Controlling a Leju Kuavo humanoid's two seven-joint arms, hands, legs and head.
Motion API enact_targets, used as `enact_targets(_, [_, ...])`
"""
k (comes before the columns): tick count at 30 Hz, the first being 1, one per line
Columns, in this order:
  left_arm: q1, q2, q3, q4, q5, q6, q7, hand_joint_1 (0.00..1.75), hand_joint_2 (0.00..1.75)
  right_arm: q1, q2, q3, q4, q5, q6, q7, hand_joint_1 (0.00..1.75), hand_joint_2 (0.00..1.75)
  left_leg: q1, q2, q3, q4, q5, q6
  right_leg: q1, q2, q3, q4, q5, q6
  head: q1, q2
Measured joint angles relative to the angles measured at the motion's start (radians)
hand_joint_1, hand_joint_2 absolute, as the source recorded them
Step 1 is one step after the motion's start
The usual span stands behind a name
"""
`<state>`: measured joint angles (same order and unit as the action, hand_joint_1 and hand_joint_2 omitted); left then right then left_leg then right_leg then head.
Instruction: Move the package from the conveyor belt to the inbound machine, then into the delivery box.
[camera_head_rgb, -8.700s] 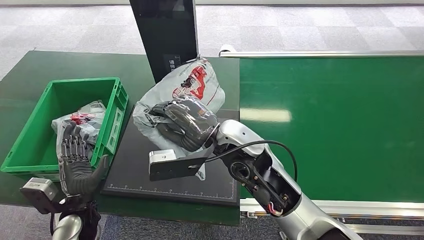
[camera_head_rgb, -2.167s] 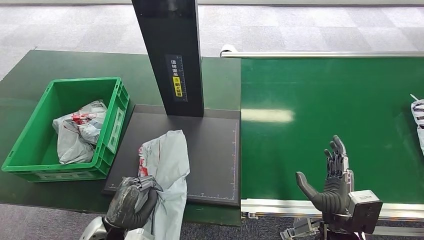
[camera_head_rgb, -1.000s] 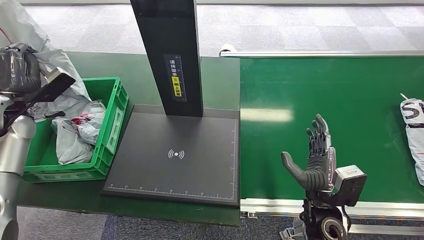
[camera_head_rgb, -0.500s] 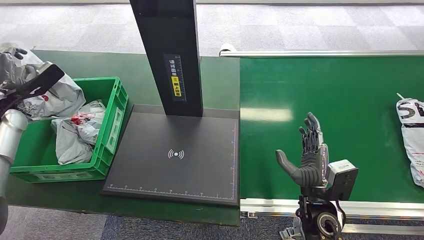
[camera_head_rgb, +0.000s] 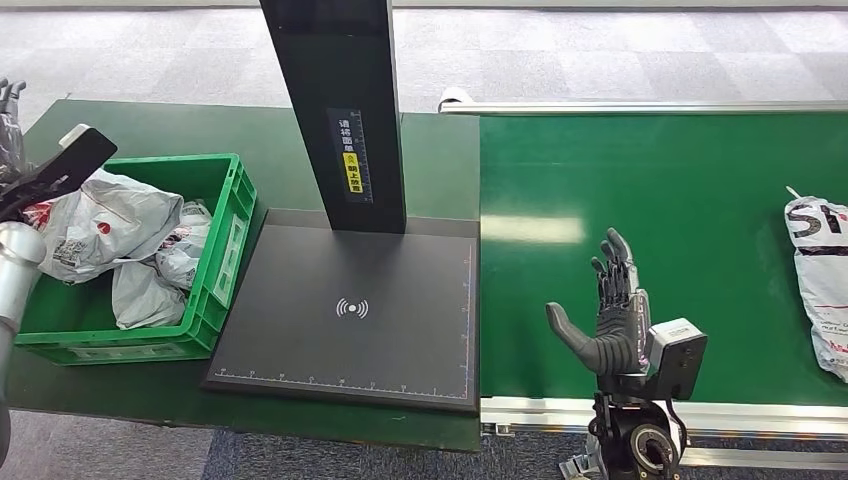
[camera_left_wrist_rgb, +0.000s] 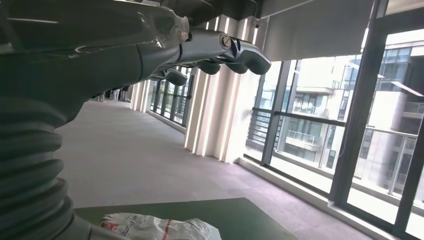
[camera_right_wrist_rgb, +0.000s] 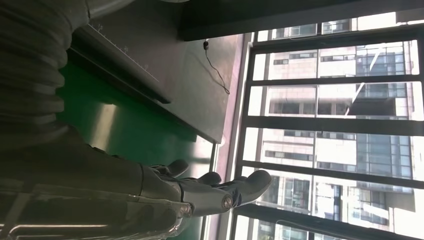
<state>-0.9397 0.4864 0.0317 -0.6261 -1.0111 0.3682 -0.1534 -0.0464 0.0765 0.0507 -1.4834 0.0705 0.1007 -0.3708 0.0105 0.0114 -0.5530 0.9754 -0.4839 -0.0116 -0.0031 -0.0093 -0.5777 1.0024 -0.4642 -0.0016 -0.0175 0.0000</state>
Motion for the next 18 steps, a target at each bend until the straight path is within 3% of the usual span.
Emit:
enact_targets(6, [0.021, -0.001, 0.01, -0.029, 0.072, -0.033, -0.02, 0.0, 1.75, 0.0, -0.005, 0.005, 0.004, -0.004, -0.002, 0.0, 0.0, 1.75, 0.0, 0.0, 0.0, 0.0, 0.0, 0.0, 0.0, 0.0, 0.0, 0.0, 0.0, 0.0, 0.0, 0.0])
enact_targets(9, [0.092, -0.019, 0.044, -0.12, 0.311, -0.122, -0.127, 0.0, 1.75, 0.001, -0.008, 0.005, 0.004, -0.008, -0.007, 0.0, 0.0, 1.75, 0.0, 0.0, 0.0, 0.0, 0.0, 0.0, 0.0, 0.0, -0.001, 0.0, 0.0, 0.0, 0.0, 0.0])
enact_targets(12, [0.254, -0.082, 0.098, -0.337, 0.809, -0.348, -0.243, 0.0, 1.75, 0.003, -0.01, 0.004, 0.005, -0.011, -0.011, 0.0, 0.0, 1.75, -0.001, 0.003, 0.001, 0.0, -0.001, 0.0, -0.001, 0.003, -0.001, 0.0, 0.0, 0.0, 0.0, 0.0])
enact_targets(14, [0.394, -0.141, 0.104, -0.508, 1.043, -0.474, -0.283, 0.0, 1.75, 0.004, -0.011, 0.004, 0.007, -0.015, -0.014, 0.0, 0.0, 1.75, -0.003, 0.006, 0.002, 0.0, -0.003, 0.001, -0.003, 0.006, -0.001, -0.001, -0.001, 0.001, 0.0, 0.0])
enact_targets(17, [0.614, -0.253, 0.056, -0.721, 1.105, -0.552, -0.339, 0.0, 1.75, 0.018, -0.012, 0.004, 0.006, -0.015, -0.021, 0.0, 0.0, 1.75, -0.006, 0.009, 0.004, 0.0, -0.007, 0.004, -0.006, 0.009, 0.0, -0.001, -0.002, 0.003, 0.0, 0.0])
enact_targets(18, [0.651, -0.273, 0.044, -0.752, 1.098, -0.558, -0.35, 0.0, 1.75, 0.022, -0.012, 0.004, 0.005, -0.015, -0.022, 0.0, 0.0, 1.75, -0.006, 0.009, 0.005, 0.0, -0.008, 0.004, -0.006, 0.009, 0.0, -0.001, -0.003, 0.004, 0.0, 0.0])
